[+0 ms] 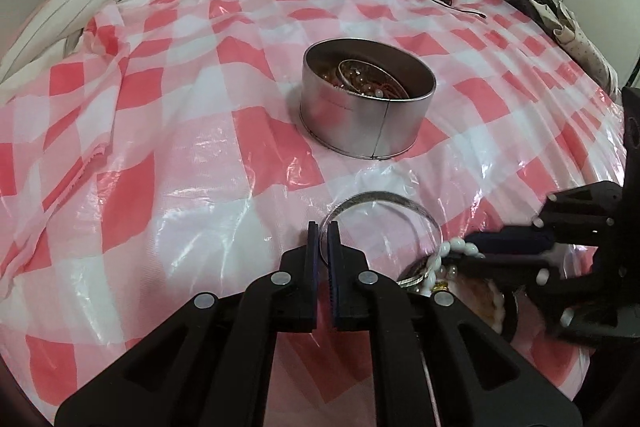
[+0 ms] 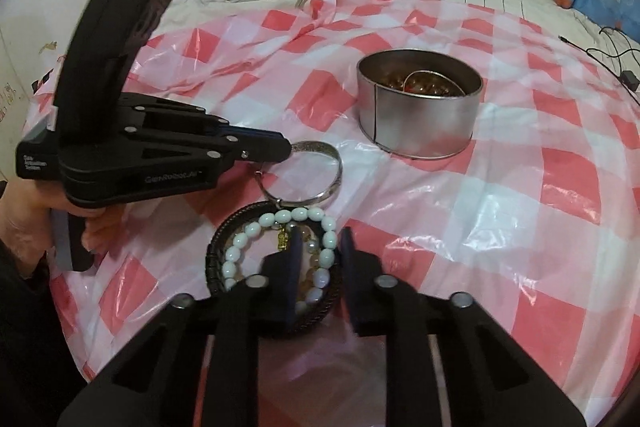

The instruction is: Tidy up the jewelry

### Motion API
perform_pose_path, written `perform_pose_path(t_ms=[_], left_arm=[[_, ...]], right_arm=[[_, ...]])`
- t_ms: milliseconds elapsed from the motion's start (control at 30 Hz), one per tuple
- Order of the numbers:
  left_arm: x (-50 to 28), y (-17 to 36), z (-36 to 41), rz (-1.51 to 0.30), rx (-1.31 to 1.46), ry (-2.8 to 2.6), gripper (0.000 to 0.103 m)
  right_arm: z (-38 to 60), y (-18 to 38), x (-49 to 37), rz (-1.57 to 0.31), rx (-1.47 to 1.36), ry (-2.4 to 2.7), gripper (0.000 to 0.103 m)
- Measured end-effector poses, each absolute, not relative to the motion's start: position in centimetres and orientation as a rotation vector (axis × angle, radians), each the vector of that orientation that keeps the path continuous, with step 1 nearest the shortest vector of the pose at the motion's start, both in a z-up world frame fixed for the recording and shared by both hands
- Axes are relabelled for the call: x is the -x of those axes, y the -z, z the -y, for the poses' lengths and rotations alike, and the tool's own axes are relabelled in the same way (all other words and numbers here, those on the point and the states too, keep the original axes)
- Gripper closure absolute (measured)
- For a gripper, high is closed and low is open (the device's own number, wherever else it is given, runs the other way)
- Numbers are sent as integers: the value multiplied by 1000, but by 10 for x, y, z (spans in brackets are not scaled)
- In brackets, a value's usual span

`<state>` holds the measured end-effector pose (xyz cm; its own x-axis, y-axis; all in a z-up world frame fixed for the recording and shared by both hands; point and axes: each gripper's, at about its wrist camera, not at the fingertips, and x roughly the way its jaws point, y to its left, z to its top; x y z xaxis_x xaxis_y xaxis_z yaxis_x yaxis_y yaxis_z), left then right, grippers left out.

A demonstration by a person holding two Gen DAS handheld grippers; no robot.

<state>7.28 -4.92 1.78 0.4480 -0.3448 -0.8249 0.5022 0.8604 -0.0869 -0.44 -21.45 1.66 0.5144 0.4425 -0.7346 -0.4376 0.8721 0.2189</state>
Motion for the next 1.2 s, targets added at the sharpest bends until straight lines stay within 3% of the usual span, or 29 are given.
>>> perform_pose_path(t_ms=[167,467,633,667,733,1000,1067,1133,1200], left_arm=[[-72,-16,52,-979,-187,532,94],[-72,-13,55,-985,-195,539,91],[-71,-12,58,-986,-203,548,86],[-70,-12,59,-985,-208,549,85],[-69,-12,61,-981,-221,549,83],[-64,-12,66,-962,-269,546,81],[-62,-12,69,-951,-296,546,88],[-61,-12,71,-949,-305,555,99],[-60,-14,70,-942,-306,553,99]], right_arm=[[220,-20,4,-869,-52,-542,95],[275,-49,8,-728,-379,-600,95],[292,-31,-6,-844,-337,-391,94],[292,-25,-9,-875,-313,-335,92],[289,-23,-11,-888,-272,-300,64],[250,-11,-13,-926,6,-240,57],[245,-9,-10,-929,49,-254,63],[250,-7,-7,-934,40,-274,95],[256,-9,-6,-926,-9,-294,95]])
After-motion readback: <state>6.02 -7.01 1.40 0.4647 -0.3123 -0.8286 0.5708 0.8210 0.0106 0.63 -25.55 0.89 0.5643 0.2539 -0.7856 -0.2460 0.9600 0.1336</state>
